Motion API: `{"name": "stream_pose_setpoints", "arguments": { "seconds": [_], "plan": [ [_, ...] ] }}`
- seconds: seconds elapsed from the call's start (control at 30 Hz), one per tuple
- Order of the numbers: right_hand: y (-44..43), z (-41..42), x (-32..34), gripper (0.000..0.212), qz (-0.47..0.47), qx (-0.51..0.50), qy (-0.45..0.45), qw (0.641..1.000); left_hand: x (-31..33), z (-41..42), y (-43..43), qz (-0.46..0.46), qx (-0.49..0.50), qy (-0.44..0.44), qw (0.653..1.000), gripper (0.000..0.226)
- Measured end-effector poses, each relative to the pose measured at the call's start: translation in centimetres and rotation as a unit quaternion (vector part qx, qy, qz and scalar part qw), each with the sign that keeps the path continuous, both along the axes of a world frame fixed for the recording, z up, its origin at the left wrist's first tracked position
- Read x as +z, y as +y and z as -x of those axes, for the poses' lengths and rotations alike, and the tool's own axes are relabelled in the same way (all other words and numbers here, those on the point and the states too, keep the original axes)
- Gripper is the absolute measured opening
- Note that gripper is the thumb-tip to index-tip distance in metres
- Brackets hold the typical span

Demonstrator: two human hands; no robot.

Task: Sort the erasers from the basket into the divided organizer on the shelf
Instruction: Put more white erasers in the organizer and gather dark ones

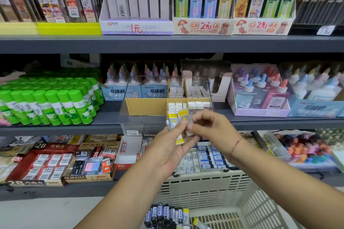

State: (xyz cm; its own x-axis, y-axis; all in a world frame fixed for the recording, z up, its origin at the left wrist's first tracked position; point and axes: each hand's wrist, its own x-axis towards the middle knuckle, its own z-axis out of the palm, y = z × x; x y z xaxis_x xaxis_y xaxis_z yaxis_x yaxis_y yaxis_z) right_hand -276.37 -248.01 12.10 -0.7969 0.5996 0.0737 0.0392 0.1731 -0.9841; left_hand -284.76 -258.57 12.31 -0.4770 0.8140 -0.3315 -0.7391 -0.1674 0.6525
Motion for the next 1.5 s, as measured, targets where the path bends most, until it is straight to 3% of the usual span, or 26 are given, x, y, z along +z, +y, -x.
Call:
{"name": "stream_pose_setpoints", "arguments": {
  "seconds": [0.07,0.17,0.23,0.3,0.4,0.5,0.6,0.77,0.9,1.07,1.2,1.5],
  "plan": [
    [1.0,-0.3,1.1,0.003,-0.005,-0.021,-0.004,1.0,0.1,0.1,-0.1,-0.002,-0.004,0.009,1.0,0.044],
    [4.1,-0.4,4.4,0.006,-0.099,-0.069,-0.031,0.992,0.1,0.6,-0.3,0.014,0.008,0.062,0.998,0.046],
    [6.4,-0.4,6.8,0.016,-0.262,-0.1,-0.087,0.956,0.1,1.0,-0.4,0.026,0.014,0.093,0.995,0.042],
    [7.9,0.0,8.4,0.016,-0.379,-0.081,-0.174,0.905,0.1,1.1,-0.3,0.028,0.017,0.098,0.995,0.053],
    [8.9,1.2,8.7,0.007,-0.46,-0.018,-0.276,0.844,0.1,1.0,-0.1,0.026,0.012,0.096,0.995,0.063],
    [9.1,2.7,8.1,0.011,-0.509,-0.01,-0.285,0.812,0.1,0.9,-0.1,0.031,0.005,0.096,0.995,0.054],
    [9.2,3.9,7.6,0.014,-0.535,-0.025,-0.28,0.796,0.3,0.8,-0.2,0.031,0.0,0.098,0.995,0.048],
    [8.8,5.1,7.2,0.012,-0.551,-0.037,-0.293,0.78,0.2,1.0,-0.1,0.033,0.002,0.093,0.995,0.068],
    [8.5,5.6,6.7,0.011,-0.569,-0.017,-0.306,0.763,0.0,1.2,0.0,0.032,0.006,0.093,0.995,0.065],
    [9.4,5.0,6.5,0.008,-0.531,-0.03,-0.307,0.789,0.1,1.3,-0.1,0.032,0.002,0.102,0.994,0.036],
    [10.2,4.3,5.5,0.012,-0.478,-0.023,-0.295,0.827,0.1,1.2,-0.1,0.036,0.001,0.12,0.992,0.029],
    [10.3,3.7,2.6,0.025,-0.521,-0.057,-0.273,0.806,0.2,0.9,-0.3,0.04,-0.001,0.126,0.991,0.027]
  ]
}}
